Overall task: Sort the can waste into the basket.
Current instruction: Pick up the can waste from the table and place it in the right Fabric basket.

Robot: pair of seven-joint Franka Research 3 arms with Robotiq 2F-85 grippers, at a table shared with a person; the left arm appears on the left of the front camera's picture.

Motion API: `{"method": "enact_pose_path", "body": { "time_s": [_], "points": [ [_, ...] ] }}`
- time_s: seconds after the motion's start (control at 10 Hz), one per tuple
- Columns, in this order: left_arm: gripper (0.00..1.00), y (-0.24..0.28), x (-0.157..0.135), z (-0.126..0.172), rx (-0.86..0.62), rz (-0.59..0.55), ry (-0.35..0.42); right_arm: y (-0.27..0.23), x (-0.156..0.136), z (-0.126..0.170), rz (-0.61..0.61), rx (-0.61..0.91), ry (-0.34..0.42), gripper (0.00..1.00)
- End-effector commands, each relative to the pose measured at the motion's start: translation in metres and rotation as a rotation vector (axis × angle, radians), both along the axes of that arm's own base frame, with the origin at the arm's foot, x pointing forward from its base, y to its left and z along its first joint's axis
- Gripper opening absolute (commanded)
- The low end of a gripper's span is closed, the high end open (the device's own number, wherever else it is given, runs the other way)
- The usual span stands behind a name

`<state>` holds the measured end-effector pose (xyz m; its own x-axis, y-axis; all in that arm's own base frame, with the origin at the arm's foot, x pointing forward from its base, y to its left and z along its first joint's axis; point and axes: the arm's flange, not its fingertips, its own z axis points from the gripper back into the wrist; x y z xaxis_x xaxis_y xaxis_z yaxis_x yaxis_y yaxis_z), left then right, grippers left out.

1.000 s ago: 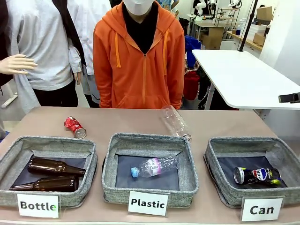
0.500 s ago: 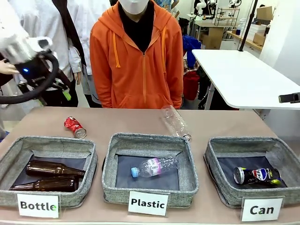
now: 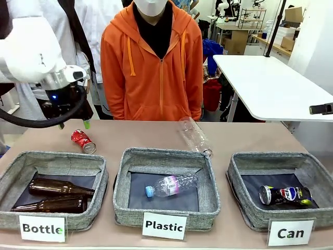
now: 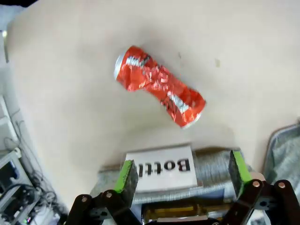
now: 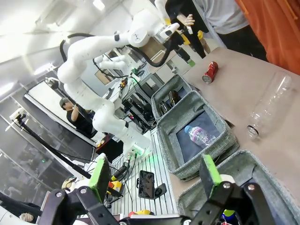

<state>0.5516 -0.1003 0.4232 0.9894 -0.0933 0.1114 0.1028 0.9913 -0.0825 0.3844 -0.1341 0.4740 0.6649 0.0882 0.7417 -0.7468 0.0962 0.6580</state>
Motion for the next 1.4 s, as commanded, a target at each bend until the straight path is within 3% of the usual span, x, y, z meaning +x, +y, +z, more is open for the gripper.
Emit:
{"method": "enact_pose_path", "body": {
  "time_s": [0.0,0.1,0.2,0.5,0.6,0.7,0.8,1.0,1.2,1.3],
  "points": [
    [1.00,-0.003,0.003,-0.024,-0.003,0.008,-0.078,-0.002,-0.002,0.001,0.018,-0.005,-0.011,1.00],
    [1.00,0.006,-0.001,-0.005,-0.056,0.075,-0.115,-0.002,-0.002,0.001,0.018,-0.005,-0.011,1.00],
    [1.00,-0.003,0.005,-0.015,-0.004,0.000,-0.032,-0.002,-0.002,0.001,0.018,-0.005,-0.011,1.00],
    [1.00,-0.003,0.008,-0.019,-0.018,0.014,-0.058,-0.002,-0.002,0.001,0.018,-0.005,-0.011,1.00],
    [1.00,-0.003,0.023,-0.015,-0.031,-0.484,-0.072,-0.002,-0.002,0.001,0.018,-0.005,-0.011,1.00],
    [1.00,0.003,0.028,-0.007,-0.015,-0.780,-0.245,-0.002,-0.002,0.001,0.018,-0.005,-0.011,1.00],
    [1.00,0.010,0.023,-0.004,0.048,-1.089,-0.277,-0.002,-0.002,0.001,0.018,-0.005,-0.011,1.00],
    [1.00,0.031,0.012,-0.005,0.065,-1.680,-0.203,-0.002,-0.002,0.001,0.018,-0.005,-0.011,1.00],
    [1.00,0.038,0.003,-0.008,0.120,-2.026,-0.171,-0.002,-0.002,0.001,0.018,-0.005,-0.011,1.00],
    [1.00,0.037,0.003,-0.012,0.227,-2.137,-0.228,-0.002,-0.002,0.001,0.018,-0.005,-0.011,1.00]
  ]
}}
